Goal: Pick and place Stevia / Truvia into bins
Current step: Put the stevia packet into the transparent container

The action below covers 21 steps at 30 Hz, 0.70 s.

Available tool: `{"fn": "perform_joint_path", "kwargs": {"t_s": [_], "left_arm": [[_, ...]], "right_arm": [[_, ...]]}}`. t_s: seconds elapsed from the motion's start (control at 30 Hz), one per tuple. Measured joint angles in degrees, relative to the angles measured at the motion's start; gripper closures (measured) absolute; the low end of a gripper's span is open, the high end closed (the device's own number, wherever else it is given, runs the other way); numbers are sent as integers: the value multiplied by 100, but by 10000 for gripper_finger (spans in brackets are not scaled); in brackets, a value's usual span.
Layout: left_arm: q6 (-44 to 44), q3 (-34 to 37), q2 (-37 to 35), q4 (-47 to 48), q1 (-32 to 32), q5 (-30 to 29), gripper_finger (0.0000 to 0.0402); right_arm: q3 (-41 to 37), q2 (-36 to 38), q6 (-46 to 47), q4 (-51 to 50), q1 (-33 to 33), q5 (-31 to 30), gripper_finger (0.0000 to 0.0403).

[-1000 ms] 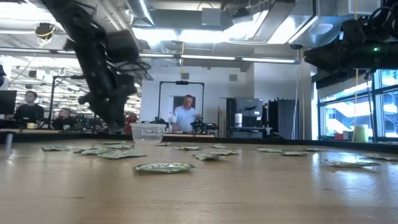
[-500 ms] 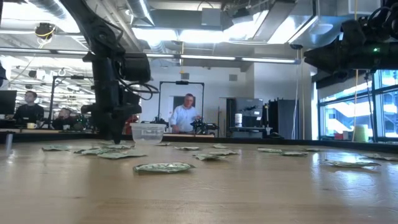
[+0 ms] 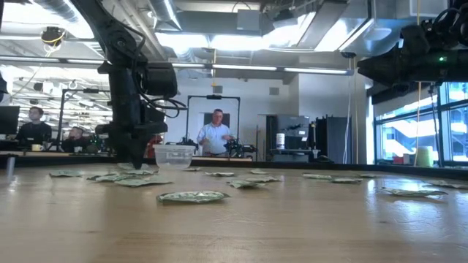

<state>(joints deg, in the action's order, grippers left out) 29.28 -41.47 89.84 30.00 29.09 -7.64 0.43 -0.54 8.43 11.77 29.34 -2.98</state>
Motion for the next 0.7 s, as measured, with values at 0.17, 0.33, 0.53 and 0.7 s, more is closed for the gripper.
{"fn": "perform_joint_path", "kwargs": {"t_s": [0.17, 0.33, 0.53, 0.7], "left_arm": [[-65, 4, -3, 4, -3, 33, 295], [-200, 24, -150, 8, -5, 74, 312], [-208, 37, -434, 48, -10, 159, 331], [-208, 37, -541, 36, -10, 162, 347]], "right_arm": [[0, 0, 2, 0, 1, 0, 269], [0, 0, 4, 0, 2, 0, 269], [0, 0, 6, -2, 0, 0, 269], [0, 0, 6, -2, 0, 0, 269]]}}
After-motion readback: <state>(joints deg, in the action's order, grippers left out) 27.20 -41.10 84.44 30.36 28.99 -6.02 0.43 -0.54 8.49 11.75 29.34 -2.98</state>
